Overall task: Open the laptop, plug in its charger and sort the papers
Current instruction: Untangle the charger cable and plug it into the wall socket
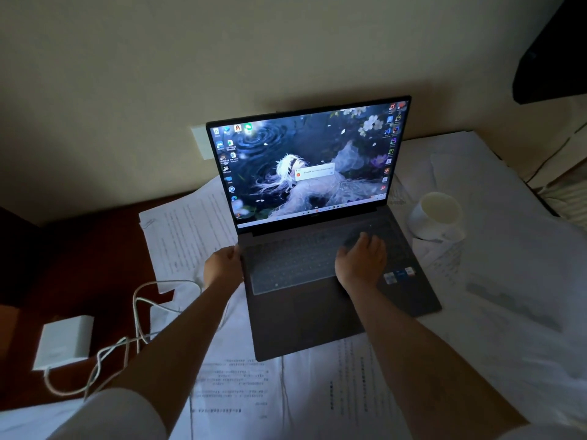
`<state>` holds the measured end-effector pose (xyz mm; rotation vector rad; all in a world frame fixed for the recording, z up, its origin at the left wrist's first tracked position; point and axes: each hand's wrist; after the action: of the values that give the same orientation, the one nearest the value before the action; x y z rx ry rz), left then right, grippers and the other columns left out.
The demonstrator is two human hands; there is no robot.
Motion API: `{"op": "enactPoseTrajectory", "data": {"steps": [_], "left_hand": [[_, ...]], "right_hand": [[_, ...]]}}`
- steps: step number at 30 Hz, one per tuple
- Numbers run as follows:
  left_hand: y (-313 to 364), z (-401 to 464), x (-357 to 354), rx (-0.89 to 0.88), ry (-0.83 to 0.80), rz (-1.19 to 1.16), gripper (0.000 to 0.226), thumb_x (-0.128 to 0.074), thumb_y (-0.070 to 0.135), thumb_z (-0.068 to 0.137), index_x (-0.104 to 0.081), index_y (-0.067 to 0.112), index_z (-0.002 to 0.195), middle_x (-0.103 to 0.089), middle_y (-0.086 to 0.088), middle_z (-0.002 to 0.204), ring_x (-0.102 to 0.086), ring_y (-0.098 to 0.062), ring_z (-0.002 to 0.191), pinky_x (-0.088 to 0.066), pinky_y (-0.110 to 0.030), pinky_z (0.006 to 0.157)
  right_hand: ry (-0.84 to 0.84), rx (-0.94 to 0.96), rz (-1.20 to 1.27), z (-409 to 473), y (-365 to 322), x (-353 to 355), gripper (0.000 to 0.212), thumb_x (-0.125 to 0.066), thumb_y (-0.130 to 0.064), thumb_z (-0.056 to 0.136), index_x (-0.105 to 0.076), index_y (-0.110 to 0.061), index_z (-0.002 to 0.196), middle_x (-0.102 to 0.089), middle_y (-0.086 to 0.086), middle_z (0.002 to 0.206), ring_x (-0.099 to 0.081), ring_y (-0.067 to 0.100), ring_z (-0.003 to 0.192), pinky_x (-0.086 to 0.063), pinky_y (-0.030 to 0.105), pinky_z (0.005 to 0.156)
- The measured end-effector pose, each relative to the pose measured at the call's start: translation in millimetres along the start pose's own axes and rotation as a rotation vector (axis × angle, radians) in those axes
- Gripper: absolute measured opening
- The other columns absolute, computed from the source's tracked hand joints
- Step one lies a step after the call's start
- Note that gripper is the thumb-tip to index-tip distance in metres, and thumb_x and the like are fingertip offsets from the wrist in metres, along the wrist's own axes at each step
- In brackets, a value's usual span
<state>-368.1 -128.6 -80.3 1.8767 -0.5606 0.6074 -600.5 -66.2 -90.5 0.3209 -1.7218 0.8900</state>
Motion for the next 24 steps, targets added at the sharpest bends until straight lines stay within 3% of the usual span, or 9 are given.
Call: {"op": "enactPoseTrajectory", "data": {"steps": [4, 6, 9, 11, 15, 19, 24], "left_hand": [[-9.4, 6.3, 16.4, -0.047, -0.048, -0.028, 0.026, -0.053, 0.025, 0.097, -0.071, 0.01, 0.107, -0.072, -0.007, 0.088, -0.066, -0.022, 0.072, -0.052, -0.028, 0.069], [-12.1, 9.9, 21.8, -0.1, -0.059, 0.016, 0.026, -0.053, 0.022, 0.097, -0.072, 0.006, 0.103, -0.072, -0.009, 0.092, -0.064, -0.023, 0.085, -0.042, -0.025, 0.076], [-14.6, 19.1, 23.0, -0.15, -0.128, 0.059, 0.023, -0.05, 0.014, 0.098, -0.071, 0.005, 0.095, -0.066, -0.012, 0.087, -0.059, -0.025, 0.087, -0.036, -0.027, 0.075], [-15.2, 24.7, 23.6, -0.17, -0.156, 0.096, 0.021, -0.046, 0.008, 0.096, -0.066, 0.01, 0.089, -0.06, -0.014, 0.084, -0.056, -0.025, 0.086, -0.036, -0.03, 0.073], [-17.6, 31.5, 25.8, -0.19, -0.173, 0.097, 0.025, -0.043, 0.009, 0.098, -0.063, 0.013, 0.114, -0.066, -0.014, 0.1, -0.06, -0.024, 0.089, -0.043, -0.026, 0.073], [-24.4, 40.5, 23.6, -0.31, -0.2, 0.25, 0.022, -0.058, 0.01, 0.092, -0.069, 0.01, 0.11, -0.067, -0.014, 0.113, -0.06, -0.031, 0.107, -0.046, -0.033, 0.091], [-17.9, 42.9, 23.3, -0.469, -0.155, 0.521, 0.022, -0.053, 0.021, 0.096, -0.071, 0.015, 0.106, -0.061, -0.012, 0.106, -0.06, -0.031, 0.099, -0.048, -0.035, 0.084]], "right_hand": [[-0.035, 0.097, 0.004, -31.7, -18.0, -13.4, 0.055, -0.051, -0.029, 0.091, -0.037, -0.009, 0.141, -0.027, 0.016, 0.151, -0.02, 0.031, 0.141, -0.015, 0.04, 0.116], [-0.054, 0.151, -0.005, -43.8, -28.5, -20.8, 0.055, -0.05, -0.03, 0.091, -0.037, -0.011, 0.141, -0.027, 0.016, 0.152, -0.019, 0.03, 0.142, -0.013, 0.04, 0.117], [-0.086, 0.237, -0.027, -53.7, -42.0, -27.6, 0.053, -0.05, -0.03, 0.092, -0.037, -0.011, 0.14, -0.028, 0.015, 0.151, -0.018, 0.029, 0.142, -0.012, 0.039, 0.118], [-0.093, 0.273, -0.022, -58.8, -49.4, -30.3, 0.052, -0.05, -0.029, 0.093, -0.039, -0.01, 0.139, -0.029, 0.016, 0.15, -0.02, 0.03, 0.142, -0.013, 0.04, 0.118], [-0.106, 0.293, -0.033, -66.7, -60.1, -34.3, 0.051, -0.048, -0.03, 0.094, -0.036, -0.012, 0.141, -0.028, 0.013, 0.151, -0.019, 0.028, 0.142, -0.013, 0.038, 0.119], [-0.118, 0.316, -0.027, -69.0, -67.4, -35.0, 0.049, -0.048, -0.028, 0.094, -0.039, -0.011, 0.139, -0.032, 0.012, 0.149, -0.023, 0.027, 0.141, -0.016, 0.037, 0.117], [-0.13, 0.358, 0.001, -72.4, -74.3, -37.3, 0.047, -0.052, -0.024, 0.092, -0.043, -0.009, 0.135, -0.04, 0.013, 0.143, -0.029, 0.028, 0.137, -0.022, 0.037, 0.116]]}}
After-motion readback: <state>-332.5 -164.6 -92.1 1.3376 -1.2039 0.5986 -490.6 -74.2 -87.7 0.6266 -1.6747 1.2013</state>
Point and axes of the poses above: each hand's wrist, its own z-axis towards the middle knuckle, its own x-axis out of the back of the hand, y = z × x
